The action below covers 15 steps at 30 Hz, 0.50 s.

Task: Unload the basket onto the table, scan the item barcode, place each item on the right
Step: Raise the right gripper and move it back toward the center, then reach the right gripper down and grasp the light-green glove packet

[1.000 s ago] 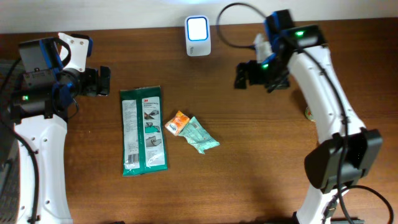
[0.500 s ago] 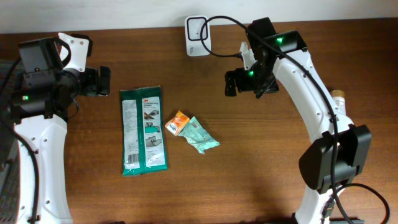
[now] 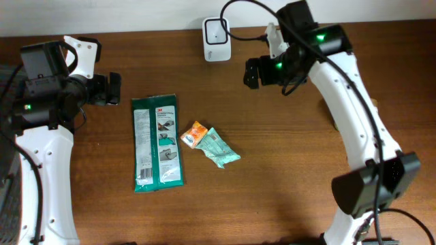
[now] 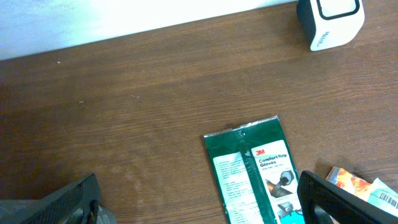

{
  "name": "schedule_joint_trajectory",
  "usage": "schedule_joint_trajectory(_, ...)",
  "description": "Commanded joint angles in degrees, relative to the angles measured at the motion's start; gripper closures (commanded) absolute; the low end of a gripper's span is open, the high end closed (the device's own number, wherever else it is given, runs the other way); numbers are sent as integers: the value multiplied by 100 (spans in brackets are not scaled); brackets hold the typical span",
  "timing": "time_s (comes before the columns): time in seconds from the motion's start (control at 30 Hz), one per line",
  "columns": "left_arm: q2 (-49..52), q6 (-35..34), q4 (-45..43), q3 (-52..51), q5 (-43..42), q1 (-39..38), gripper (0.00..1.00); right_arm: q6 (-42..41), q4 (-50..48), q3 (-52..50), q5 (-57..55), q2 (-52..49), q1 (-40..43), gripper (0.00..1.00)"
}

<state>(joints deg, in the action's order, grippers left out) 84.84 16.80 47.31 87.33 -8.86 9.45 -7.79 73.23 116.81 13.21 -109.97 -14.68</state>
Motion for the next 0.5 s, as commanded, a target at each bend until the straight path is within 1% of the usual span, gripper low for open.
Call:
schedule_joint_trajectory(0.0, -50, 68, -11, 85, -79, 22, 1, -28, 131, 138, 149, 291, 15, 2)
schedule_joint_trajectory(0.1, -50, 68, -9, 85, -79, 22, 1, -175, 81, 138, 162, 289, 4, 2)
schedule_joint_trajectory(0.3, -50, 68, -11, 85, -79, 22, 1, -173, 59, 127, 162, 278, -2, 2)
schedule_joint_trajectory(0.4, -50, 68, -9, 85, -79, 22, 1, -149, 79, 26, 162, 269, -166, 2)
schedule_joint_trajectory(0.43, -50, 68, -9, 85, -79, 22, 1, -55, 127, -57, 164, 267, -275, 2)
schedule_joint_trajectory(0.47, -50, 68, -11, 85, -79, 22, 1, 219, 249, -140, 160, 267, -389, 2)
